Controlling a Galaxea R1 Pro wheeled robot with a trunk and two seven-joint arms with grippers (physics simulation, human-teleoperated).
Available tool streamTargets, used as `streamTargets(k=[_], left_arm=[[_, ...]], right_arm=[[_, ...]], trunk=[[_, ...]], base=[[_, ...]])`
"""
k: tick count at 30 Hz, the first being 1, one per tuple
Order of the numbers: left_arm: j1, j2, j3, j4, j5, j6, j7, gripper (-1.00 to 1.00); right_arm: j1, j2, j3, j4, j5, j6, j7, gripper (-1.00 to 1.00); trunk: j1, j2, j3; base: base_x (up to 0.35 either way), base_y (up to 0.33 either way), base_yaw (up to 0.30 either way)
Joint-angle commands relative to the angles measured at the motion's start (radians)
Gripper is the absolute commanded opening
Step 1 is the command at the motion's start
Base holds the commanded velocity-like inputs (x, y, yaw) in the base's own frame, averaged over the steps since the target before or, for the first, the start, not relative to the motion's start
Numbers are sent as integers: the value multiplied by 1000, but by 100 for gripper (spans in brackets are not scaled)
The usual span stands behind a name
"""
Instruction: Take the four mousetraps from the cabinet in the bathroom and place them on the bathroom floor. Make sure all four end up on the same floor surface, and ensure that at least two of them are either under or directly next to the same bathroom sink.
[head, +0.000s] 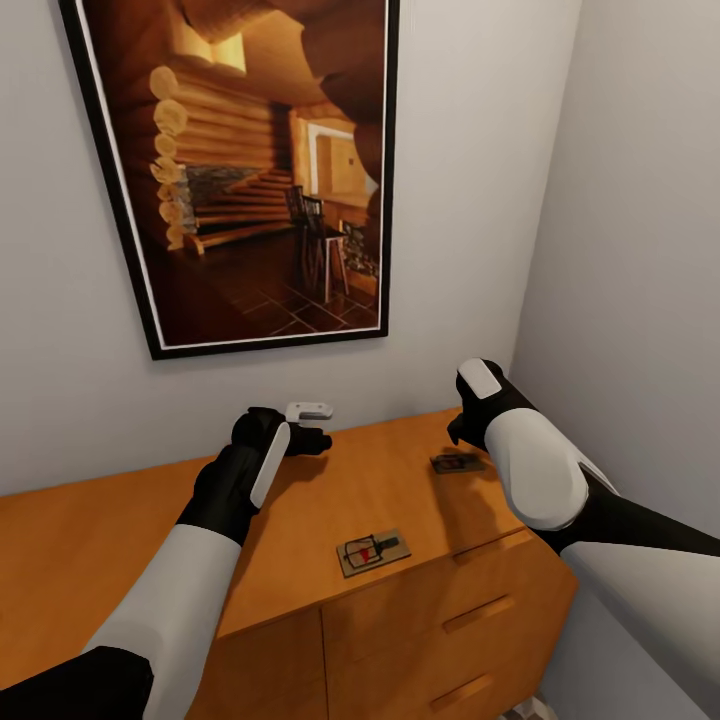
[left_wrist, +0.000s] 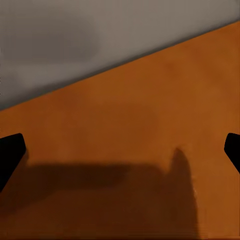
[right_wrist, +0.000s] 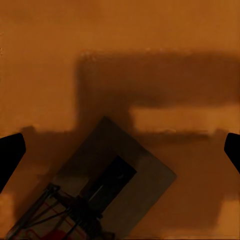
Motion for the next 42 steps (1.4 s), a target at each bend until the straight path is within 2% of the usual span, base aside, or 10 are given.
streamTargets(k=[1, 36, 42], left_arm=[[-1, 0, -1, -1, 11, 4, 10, 100], [-1, 0, -1, -1, 11, 4, 10, 100], [-1, 0, -1, 0, 11, 4, 10, 100]], right_arm=[[0, 0, 3, -2, -9, 7, -7, 100], [0, 0, 2, -2, -11, 7, -2, 100], [0, 0, 2, 1, -36, 2, -5, 100]], trunk=[[0, -1, -1], [0, -1, -1], [0, -1, -1]], base=[[-37, 85, 0], [-7, 15, 0], [0, 0, 0]])
